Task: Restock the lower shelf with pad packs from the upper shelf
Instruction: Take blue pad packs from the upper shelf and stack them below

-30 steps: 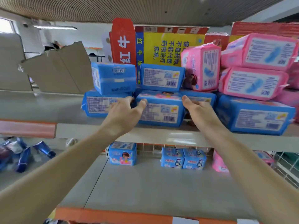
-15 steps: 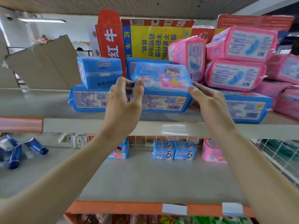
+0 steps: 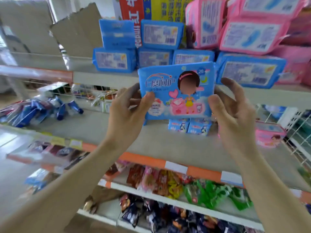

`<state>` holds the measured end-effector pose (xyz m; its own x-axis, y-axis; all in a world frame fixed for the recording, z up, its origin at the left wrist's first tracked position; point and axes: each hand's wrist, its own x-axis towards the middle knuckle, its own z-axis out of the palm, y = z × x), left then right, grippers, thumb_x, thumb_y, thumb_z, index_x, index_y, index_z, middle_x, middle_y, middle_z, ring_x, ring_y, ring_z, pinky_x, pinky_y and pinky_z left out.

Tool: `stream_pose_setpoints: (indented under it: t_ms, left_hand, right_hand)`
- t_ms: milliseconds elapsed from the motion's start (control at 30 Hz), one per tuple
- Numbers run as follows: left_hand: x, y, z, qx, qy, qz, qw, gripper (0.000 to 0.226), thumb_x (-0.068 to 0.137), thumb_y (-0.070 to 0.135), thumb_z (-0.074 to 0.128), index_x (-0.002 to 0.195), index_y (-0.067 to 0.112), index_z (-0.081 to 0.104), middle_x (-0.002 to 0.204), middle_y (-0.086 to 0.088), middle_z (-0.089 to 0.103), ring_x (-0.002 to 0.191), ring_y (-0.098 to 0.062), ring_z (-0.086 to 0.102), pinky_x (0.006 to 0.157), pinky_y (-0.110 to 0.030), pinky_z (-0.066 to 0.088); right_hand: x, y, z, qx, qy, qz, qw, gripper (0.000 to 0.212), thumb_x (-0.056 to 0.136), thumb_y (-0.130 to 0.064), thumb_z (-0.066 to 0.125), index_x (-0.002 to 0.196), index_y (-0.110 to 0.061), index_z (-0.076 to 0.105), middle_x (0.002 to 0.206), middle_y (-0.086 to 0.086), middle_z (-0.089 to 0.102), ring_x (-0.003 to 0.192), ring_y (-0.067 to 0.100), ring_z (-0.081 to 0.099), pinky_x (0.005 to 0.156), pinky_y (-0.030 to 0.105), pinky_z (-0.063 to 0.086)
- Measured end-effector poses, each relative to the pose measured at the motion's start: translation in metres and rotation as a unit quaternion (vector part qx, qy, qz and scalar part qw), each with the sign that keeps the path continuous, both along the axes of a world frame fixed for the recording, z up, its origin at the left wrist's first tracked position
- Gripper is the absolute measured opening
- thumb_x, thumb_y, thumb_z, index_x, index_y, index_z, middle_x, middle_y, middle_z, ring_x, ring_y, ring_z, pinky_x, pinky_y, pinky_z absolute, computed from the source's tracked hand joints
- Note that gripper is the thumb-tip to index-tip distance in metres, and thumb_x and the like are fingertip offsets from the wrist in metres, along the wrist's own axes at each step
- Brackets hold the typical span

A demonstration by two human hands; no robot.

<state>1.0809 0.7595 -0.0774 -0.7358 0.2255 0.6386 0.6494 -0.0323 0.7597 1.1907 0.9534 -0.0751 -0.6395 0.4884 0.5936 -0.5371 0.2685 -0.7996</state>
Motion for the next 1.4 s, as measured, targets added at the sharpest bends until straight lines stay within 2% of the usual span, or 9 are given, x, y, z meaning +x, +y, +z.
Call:
stream_pose_setpoints:
  t_ms: [200,400,700,833,933,1000,1100,1233,1400]
  left_hand:
    - [0.045,-0.016,-0.063,-0.043,-0.028,-0.023,0.998,0.03,0.096,0.02,0.063,0.122,0.035,0.06,0.108,-0.008,0.055,0.099,-0.005,0.066,0.082,-0.016,0.052]
    - [0.06,-0.005,-0.133,-0.028,-0.105,-0.067,0.992,0.044,0.085,0.011,0.071,0.123,0.033,0.061,0.106,0.0,0.052,0.106,-0.016,0.064,0.09,-0.025,0.053]
    - [0.054,-0.03,-0.161,-0.04,-0.114,-0.097,0.988,0.064,0.081,0.02,0.074,0.125,0.061,0.05,0.123,0.004,0.053,0.119,-0.027,0.062,0.096,-0.049,0.055]
    - [0.038,-0.056,-0.162,-0.049,-0.104,-0.083,0.99,0.064,0.083,0.02,0.072,0.128,0.059,0.047,0.126,0.006,0.053,0.124,-0.023,0.059,0.097,-0.047,0.055]
    - [0.022,-0.08,-0.165,-0.057,-0.094,-0.08,0.991,0.06,0.088,0.018,0.073,0.14,0.031,0.047,0.129,0.003,0.052,0.125,-0.022,0.057,0.095,-0.044,0.057]
    - [0.011,-0.094,-0.164,-0.071,-0.101,-0.075,0.99,0.06,0.085,0.016,0.073,0.14,0.016,0.049,0.128,0.001,0.053,0.124,-0.02,0.059,0.096,-0.038,0.057]
    - [-0.007,-0.112,-0.157,-0.103,-0.155,-0.056,0.981,0.055,0.081,0.02,0.08,0.13,0.026,0.056,0.118,0.003,0.062,0.11,-0.011,0.065,0.091,-0.028,0.057]
    - [-0.039,-0.128,-0.135,-0.208,-0.256,-0.027,0.944,0.036,0.081,0.048,0.078,0.106,0.024,0.069,0.088,0.005,0.073,0.081,-0.014,0.07,0.072,-0.034,0.057]
    - [-0.043,-0.139,-0.105,-0.157,-0.269,-0.14,0.94,0.018,0.098,0.032,0.062,0.092,0.021,0.075,0.066,0.011,0.068,0.056,-0.007,0.061,0.061,-0.025,0.048]
  right_hand:
    - [0.031,-0.009,-0.065,0.002,-0.081,0.002,0.997,0.066,0.085,-0.008,0.069,0.146,-0.01,0.042,0.108,-0.03,0.069,0.102,-0.012,0.063,0.078,0.011,0.053]
    - [0.061,-0.012,-0.126,0.016,-0.172,0.001,0.985,0.063,0.092,0.001,0.064,0.148,-0.018,0.044,0.136,-0.005,0.063,0.125,0.006,0.059,0.103,0.037,0.051]
    - [0.073,-0.049,-0.158,-0.008,-0.174,-0.068,0.982,0.063,0.083,-0.015,0.067,0.122,-0.064,0.056,0.131,-0.021,0.063,0.118,0.004,0.063,0.099,0.025,0.052]
    - [0.053,-0.075,-0.165,-0.017,-0.175,-0.061,0.983,0.051,0.083,-0.017,0.066,0.13,-0.036,0.058,0.129,-0.015,0.066,0.119,0.007,0.063,0.1,0.038,0.053]
    - [0.037,-0.096,-0.165,-0.01,-0.164,-0.055,0.985,0.054,0.082,-0.02,0.067,0.132,-0.035,0.059,0.126,-0.014,0.068,0.119,0.008,0.064,0.099,0.036,0.054]
    - [0.026,-0.109,-0.163,0.009,-0.163,-0.061,0.985,0.058,0.084,-0.016,0.068,0.125,-0.056,0.059,0.123,-0.021,0.068,0.118,0.006,0.063,0.097,0.025,0.053]
    - [0.011,-0.125,-0.161,0.036,-0.195,-0.073,0.978,0.061,0.09,-0.008,0.07,0.118,-0.061,0.058,0.119,-0.027,0.068,0.114,0.003,0.064,0.095,0.025,0.053]
    - [-0.014,-0.127,-0.148,0.104,-0.269,-0.1,0.952,0.016,0.095,-0.023,0.066,0.094,-0.039,0.071,0.076,-0.035,0.068,0.07,-0.01,0.064,0.062,0.01,0.044]
    - [-0.031,-0.118,-0.145,-0.094,-0.267,-0.093,0.955,0.033,0.097,-0.006,0.055,0.07,-0.019,0.069,0.057,-0.009,0.065,0.052,0.006,0.057,0.056,0.025,0.043]
